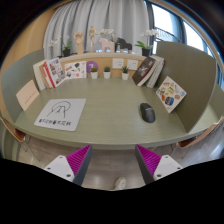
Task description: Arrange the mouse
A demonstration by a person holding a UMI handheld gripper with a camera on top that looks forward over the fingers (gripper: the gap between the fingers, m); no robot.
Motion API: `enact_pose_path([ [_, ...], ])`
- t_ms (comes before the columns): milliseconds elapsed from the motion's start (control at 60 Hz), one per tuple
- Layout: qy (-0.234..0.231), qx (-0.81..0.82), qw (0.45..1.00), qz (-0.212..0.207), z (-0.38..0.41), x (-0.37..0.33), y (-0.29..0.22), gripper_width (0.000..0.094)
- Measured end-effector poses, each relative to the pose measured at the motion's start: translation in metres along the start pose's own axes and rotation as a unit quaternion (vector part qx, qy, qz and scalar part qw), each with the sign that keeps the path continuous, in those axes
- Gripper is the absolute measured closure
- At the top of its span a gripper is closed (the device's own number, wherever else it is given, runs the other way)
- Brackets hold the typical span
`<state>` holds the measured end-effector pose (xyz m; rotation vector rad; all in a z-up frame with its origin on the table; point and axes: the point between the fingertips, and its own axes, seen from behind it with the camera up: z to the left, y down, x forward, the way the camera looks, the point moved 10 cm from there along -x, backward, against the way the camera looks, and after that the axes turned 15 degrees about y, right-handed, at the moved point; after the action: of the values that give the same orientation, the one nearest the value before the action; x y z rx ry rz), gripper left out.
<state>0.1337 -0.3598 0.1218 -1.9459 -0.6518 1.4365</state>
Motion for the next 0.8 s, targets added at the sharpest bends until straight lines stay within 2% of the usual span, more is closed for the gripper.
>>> enact_pose_path([
  [167, 0.039, 0.014, 0.999, 0.017, -0.06, 0.066, -0.011, 0.0083],
  [300, 0.049, 0.017, 0.998, 0.03, -0.086, 0.113, -0.031, 0.0083],
  [450, 0.042, 0.016, 0.998, 0.044, -0.1, 0.167, -0.054, 0.0085],
  [617, 0.019, 0.011, 0.998, 0.059, -0.103, 0.212, -0.081, 0.013],
  [700, -0.001, 0.012, 0.998, 0.062, -0.099, 0.226, -0.093, 0.0246],
  [783, -0.007, 0.007, 0.998, 0.068, -0.096, 0.234, -0.101, 0.0409],
  [800, -0.008, 0.007, 0.997, 0.07, -0.095, 0.235, -0.102, 0.0465],
])
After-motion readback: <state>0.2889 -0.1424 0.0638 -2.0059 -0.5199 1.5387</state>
